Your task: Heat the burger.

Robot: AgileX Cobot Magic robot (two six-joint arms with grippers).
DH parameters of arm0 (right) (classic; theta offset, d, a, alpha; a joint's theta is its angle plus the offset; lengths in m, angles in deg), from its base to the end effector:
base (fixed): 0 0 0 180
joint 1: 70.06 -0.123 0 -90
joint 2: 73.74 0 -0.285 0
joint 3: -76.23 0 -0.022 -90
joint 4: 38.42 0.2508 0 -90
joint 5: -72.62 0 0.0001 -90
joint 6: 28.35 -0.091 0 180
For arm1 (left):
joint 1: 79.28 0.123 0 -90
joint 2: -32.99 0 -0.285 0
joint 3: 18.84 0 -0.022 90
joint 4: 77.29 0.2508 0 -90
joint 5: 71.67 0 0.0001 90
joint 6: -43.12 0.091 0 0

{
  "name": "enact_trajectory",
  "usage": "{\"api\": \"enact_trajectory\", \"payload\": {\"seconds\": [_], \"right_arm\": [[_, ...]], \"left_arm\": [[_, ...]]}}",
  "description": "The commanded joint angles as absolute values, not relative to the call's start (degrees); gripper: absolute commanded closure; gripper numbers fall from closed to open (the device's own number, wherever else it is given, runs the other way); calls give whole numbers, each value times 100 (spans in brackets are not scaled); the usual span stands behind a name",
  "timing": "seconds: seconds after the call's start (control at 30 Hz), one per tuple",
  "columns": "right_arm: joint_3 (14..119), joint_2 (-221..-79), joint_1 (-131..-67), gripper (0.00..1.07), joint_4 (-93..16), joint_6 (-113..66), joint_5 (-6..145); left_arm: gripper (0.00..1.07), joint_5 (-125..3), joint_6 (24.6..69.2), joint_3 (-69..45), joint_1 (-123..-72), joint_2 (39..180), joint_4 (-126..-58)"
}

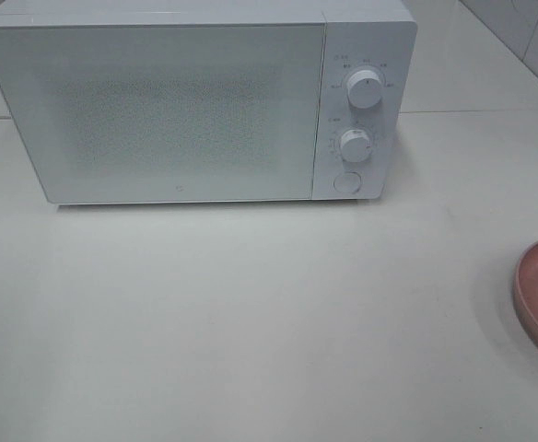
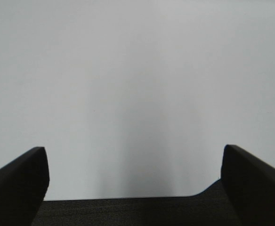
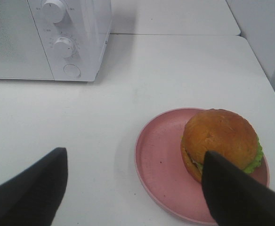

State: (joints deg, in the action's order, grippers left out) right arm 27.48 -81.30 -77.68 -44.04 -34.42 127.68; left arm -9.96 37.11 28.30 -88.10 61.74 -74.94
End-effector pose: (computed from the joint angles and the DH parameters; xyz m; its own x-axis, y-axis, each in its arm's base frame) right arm -0.0006 -0.0075 0.2850 -0.3615 0.0015 -0.9324 -0.0401 0.9990 0.0172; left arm 0.0492 -0.0043 0.2754 -0.7379 0.0282 -0.6744 0.0664 0.9973 -0.0310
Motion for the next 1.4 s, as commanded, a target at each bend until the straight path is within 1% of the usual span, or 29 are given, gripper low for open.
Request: {"api": "enact_trajectory", "payload": {"seconds": [0.03,0.17,0.2,0.23,0.3,0.43,0.47,0.57,1.4], "right_arm": [[2743,-7987,-7722,33,-4392,-3408,12774],[2743,-7987,-7722,33,-4392,-3408,12774],[2743,-7987,-7722,33,-4392,-3408,12774],[2743,-7987,-7722,33,-4392,-3408,12774],[2743,-7987,-7722,33,-4392,-3408,12774],[2743,-7987,-7722,33,-4392,-3408,12774],[2743,-7987,-7722,33,-4392,-3408,12774],[2743,-7987,-7722,33,-4392,-3408,12774],[2743,-7987,-7722,33,-4398,-3414,12768]], "left_arm": [[15,-1002,3699,2853,-8787,5934,-7471],[15,-1013,3699,2853,-8604,5538,-7471],[15,-1013,3699,2853,-8386,5252,-7471],[15,-1013,3699,2853,-8386,5252,-7471],[15,-1013,3699,2853,-8180,4822,-7482],[15,-1013,3699,2853,-7979,4375,-7477],[15,-1013,3699,2853,-7819,4060,-7477],[15,-1025,3694,2853,-7687,3900,-7482],[15,-1019,3699,2864,-7721,3900,-7505]]}}
